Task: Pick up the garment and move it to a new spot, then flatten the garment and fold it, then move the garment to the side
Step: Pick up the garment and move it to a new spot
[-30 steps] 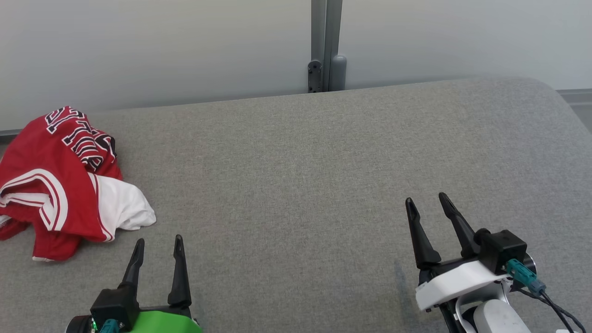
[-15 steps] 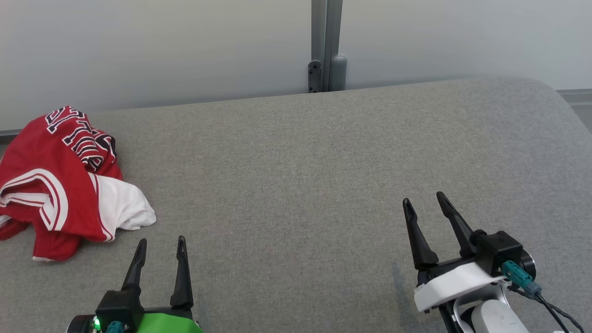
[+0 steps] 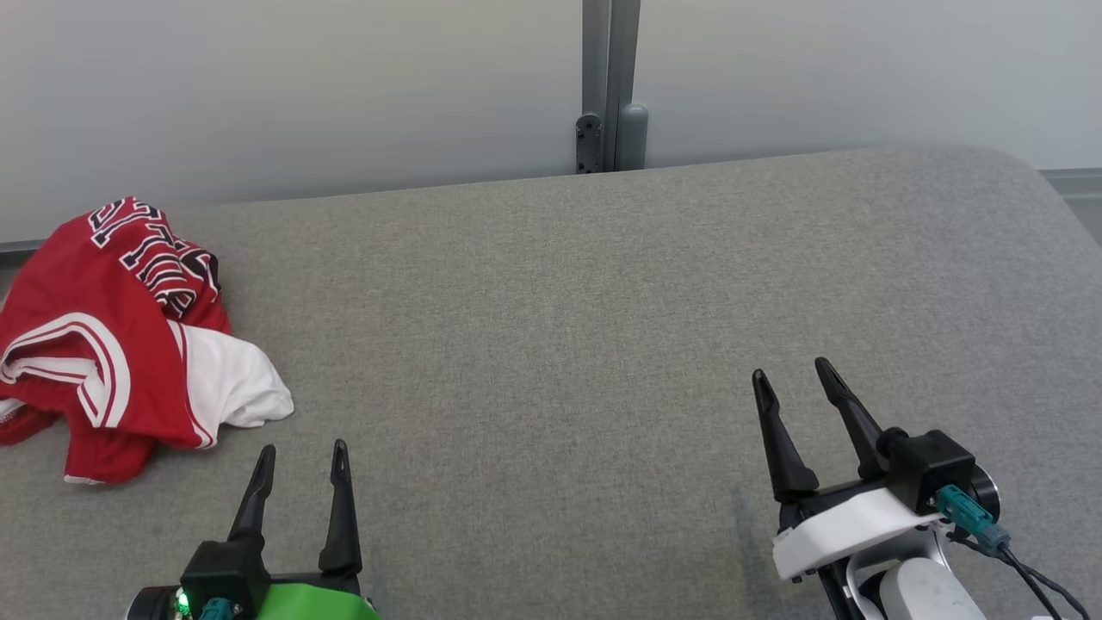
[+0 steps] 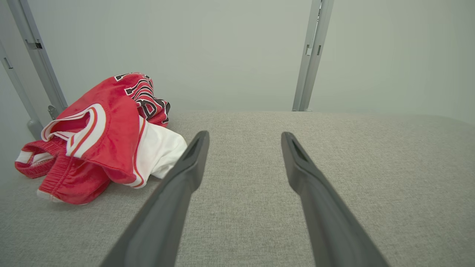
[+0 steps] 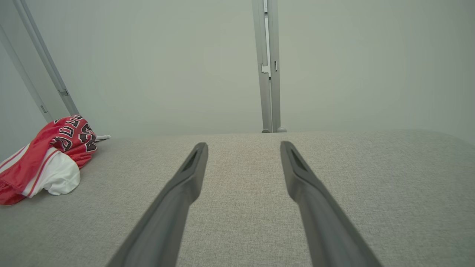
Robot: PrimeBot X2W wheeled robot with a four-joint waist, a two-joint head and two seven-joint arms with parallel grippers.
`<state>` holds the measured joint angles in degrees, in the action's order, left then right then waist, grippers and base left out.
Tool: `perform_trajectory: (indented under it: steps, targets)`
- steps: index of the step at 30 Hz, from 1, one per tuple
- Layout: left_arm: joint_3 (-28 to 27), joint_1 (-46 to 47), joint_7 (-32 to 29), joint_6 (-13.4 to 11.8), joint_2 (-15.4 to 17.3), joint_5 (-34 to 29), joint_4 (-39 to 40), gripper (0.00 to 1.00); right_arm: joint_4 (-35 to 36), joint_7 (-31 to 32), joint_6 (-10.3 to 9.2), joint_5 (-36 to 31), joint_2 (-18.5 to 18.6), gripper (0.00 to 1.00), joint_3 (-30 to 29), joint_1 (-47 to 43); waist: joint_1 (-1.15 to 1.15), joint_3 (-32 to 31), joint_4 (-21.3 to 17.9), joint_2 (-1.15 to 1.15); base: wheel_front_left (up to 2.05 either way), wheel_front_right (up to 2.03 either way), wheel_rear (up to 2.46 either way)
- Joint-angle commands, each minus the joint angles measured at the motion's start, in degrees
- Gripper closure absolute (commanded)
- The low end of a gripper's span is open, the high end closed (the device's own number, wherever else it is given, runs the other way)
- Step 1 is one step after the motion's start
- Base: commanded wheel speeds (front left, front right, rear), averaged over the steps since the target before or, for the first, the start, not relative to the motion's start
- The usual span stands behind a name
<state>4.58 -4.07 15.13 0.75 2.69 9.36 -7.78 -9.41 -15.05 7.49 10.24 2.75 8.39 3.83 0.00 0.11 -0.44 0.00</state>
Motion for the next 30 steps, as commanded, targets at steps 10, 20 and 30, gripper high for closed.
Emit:
perform_trajectory:
  steps: [10, 20, 30]
  targets:
    - [0.34, 0.35, 0.04, -0.15, 0.36, -0.87, -0.04, 0.00, 0.76, -0.19, 0.00, -0.35, 0.21, 0.00, -0.66, -1.24, 0.00, 0.11, 7.35, 0.00, 0.00, 0.00, 0.00]
    - [-0.23, 0.30, 0.04, 0.23, 0.32, -1.00, -0.35, 0.00, 0.89, -0.20, 0.00, 0.18, 0.22, 0.00, 0.33, -0.96, 0.00, 0.37, 19.39, 0.00, 0.00, 0.00, 0.00]
    - [-0.80, -0.12, 0.05, 0.39, 0.31, -0.90, -0.15, 0.00, 0.50, -0.20, 0.00, 0.40, 0.23, 0.00, 0.82, -0.30, 0.00, 0.51, 26.39, 0.00, 0.00, 0.00, 0.00]
